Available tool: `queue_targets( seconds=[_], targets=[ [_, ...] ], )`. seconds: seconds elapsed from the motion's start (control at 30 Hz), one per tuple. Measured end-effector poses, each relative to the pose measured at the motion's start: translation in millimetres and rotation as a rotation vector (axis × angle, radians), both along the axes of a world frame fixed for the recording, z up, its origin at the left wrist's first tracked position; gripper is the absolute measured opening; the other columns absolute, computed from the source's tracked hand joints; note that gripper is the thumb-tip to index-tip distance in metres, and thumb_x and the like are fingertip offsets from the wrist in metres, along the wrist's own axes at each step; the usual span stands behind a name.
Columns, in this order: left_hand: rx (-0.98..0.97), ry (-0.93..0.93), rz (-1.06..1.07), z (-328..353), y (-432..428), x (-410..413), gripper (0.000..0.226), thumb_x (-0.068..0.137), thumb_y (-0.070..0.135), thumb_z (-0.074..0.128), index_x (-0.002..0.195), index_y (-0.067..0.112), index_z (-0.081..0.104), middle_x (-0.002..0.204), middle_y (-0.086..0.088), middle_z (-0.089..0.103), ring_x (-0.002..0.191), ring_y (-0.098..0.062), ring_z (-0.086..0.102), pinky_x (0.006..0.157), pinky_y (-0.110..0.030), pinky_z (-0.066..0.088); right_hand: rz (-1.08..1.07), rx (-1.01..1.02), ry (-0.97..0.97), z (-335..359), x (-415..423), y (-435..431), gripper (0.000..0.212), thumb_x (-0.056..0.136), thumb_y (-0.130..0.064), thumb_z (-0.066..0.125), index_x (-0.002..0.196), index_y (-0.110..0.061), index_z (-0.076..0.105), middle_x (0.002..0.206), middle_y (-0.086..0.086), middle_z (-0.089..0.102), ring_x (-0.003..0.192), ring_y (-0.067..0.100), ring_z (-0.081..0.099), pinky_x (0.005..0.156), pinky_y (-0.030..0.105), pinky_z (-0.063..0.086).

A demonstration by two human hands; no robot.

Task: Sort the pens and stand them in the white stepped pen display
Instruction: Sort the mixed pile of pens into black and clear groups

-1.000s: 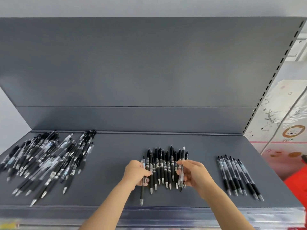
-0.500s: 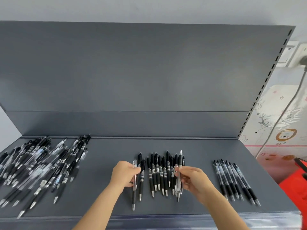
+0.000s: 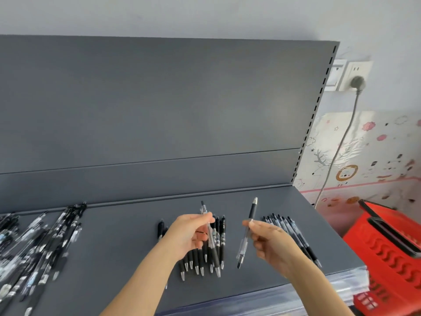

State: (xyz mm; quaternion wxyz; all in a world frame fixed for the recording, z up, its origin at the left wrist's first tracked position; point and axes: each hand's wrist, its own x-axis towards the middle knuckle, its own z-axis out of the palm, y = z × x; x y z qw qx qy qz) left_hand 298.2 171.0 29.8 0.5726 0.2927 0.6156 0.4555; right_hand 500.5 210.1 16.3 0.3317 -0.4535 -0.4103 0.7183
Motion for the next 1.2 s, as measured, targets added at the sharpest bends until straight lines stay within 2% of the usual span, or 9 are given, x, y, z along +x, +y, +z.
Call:
queue_targets(
  seconds=[0.13,0.23,0.33,0.43,0.67,0.83,0.93,1.07,1.2],
  targets=[
    [-0.015,-0.009,-0.065,-0.8,14.8,31.9,0.021,0.088,0.027,0.062,0.092,0.008,0.070,0.065,-0.003,0.054,0.052,-0.014,0.047,0.046,-0.021,0.036,-0.047,-0.029,0.073,6.0,24.9,0.5,0.020,0.091,-0.006,0.045,0.097,-0.008,0.065,0.069,0.006,0.068,0.049,0.013,0.053,0.050,0.023,0.035],
    [-0.049,0.019,-0.099,-5.1,26.9,51.5,0.021,0.091,0.029,0.058,0.095,0.010,0.067,0.066,-0.005,0.057,0.052,-0.014,0.047,0.047,-0.022,0.037,-0.084,-0.097,0.117,4.4,42.4,2.4,0.026,0.091,-0.014,0.042,0.093,-0.007,0.068,0.084,0.014,0.072,0.058,0.018,0.057,0.060,0.028,0.037],
    [-0.052,0.061,-0.140,-10.6,38.6,66.7,0.017,0.092,0.022,0.055,0.098,0.009,0.064,0.067,-0.007,0.058,0.053,-0.014,0.048,0.049,-0.021,0.039,-0.108,-0.067,0.093,-0.9,59.0,3.1,0.018,0.090,-0.017,0.053,0.091,-0.006,0.067,0.079,0.013,0.066,0.057,0.014,0.051,0.053,0.024,0.034],
    [-0.055,-0.009,-0.204,-16.7,44.8,83.4,0.010,0.095,0.011,0.050,0.098,0.007,0.059,0.069,-0.008,0.057,0.056,-0.015,0.049,0.054,-0.023,0.040,-0.088,0.001,-0.011,-7.6,74.2,1.5,0.007,0.087,-0.004,0.056,0.082,-0.009,0.059,0.073,0.009,0.062,0.056,0.009,0.054,0.044,0.019,0.031],
    [-0.036,0.103,-0.265,-25.3,64.1,102.2,0.011,0.092,-0.001,0.049,0.091,0.003,0.060,0.071,-0.007,0.054,0.059,-0.013,0.048,0.052,-0.020,0.042,-0.132,-0.013,-0.083,-20.4,103.8,14.4,0.007,0.084,0.001,0.059,0.083,-0.004,0.064,0.083,0.013,0.067,0.050,0.010,0.052,0.049,0.022,0.039],
    [-0.059,0.448,-0.224,-37.4,80.1,112.1,0.010,0.083,0.005,0.063,0.075,0.002,0.059,0.061,-0.006,0.053,0.052,-0.013,0.047,0.048,-0.019,0.043,-0.222,0.127,-0.370,-34.2,124.5,37.0,0.010,0.084,-0.001,0.062,0.090,-0.001,0.069,0.070,0.007,0.070,0.068,0.020,0.056,0.065,0.030,0.044],
    [-0.074,0.583,-0.203,-46.3,87.4,119.6,0.010,0.080,0.007,0.066,0.075,0.001,0.061,0.060,-0.009,0.056,0.049,-0.015,0.048,0.045,-0.020,0.045,-0.237,0.303,-0.714,-37.8,137.1,51.9,0.017,0.085,-0.005,0.061,0.099,0.000,0.070,0.084,0.007,0.069,0.075,0.018,0.058,0.071,0.025,0.042],
    [-0.062,0.665,-0.181,-54.7,91.7,133.3,0.014,0.080,0.008,0.065,0.071,0.007,0.054,0.060,-0.009,0.057,0.045,-0.016,0.053,0.049,-0.027,0.052,-0.123,0.449,-1.097,-49.3,138.8,60.6,0.023,0.088,-0.012,0.056,0.107,-0.008,0.067,0.106,0.008,0.069,0.095,0.023,0.063,0.074,0.023,0.041],
    [-0.021,0.667,-0.196,-53.6,87.9,143.1,0.038,0.083,0.009,0.063,0.064,0.023,0.033,0.074,-0.012,0.058,0.048,-0.015,0.057,0.062,-0.034,0.057,-0.030,0.500,-1.182,-57.1,137.5,56.7,0.020,0.090,-0.017,0.054,0.102,-0.012,0.069,0.108,0.007,0.067,0.099,0.025,0.061,0.078,0.028,0.045]
  ],
)
